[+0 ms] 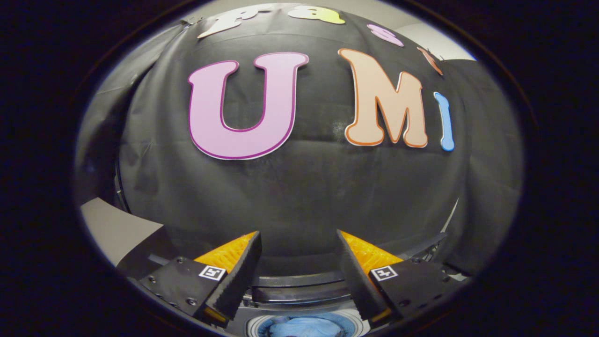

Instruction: Put the clothes into the washing machine and then close the washing machine lid.

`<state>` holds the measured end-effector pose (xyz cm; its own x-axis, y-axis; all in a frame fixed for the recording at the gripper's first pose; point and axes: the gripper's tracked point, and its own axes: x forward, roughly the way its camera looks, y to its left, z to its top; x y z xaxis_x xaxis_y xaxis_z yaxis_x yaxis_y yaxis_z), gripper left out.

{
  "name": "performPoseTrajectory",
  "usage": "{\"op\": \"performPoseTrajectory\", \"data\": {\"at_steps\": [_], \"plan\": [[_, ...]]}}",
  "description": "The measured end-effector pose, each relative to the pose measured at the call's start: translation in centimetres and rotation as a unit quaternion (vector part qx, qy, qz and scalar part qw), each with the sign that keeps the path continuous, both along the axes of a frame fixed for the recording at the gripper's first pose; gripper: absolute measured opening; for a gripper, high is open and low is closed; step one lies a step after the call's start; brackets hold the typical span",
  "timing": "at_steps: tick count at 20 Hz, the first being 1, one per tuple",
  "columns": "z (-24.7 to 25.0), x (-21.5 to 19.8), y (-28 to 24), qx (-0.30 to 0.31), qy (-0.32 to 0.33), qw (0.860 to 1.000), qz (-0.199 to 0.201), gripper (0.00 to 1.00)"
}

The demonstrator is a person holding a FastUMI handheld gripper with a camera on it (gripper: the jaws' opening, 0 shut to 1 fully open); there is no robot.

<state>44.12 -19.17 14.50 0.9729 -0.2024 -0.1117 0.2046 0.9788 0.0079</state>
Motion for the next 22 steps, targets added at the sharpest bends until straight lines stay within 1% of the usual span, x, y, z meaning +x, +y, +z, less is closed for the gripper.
{"op": "performPoseTrajectory", "data": {"at_steps": [13,22], "plan": [[-0.4,-1.3,0.1,-0.001,-0.001,1.0,0.002,0.97],[-0.7,-2.4,0.1,-0.004,-0.004,1.0,-0.014,0.96]]}}
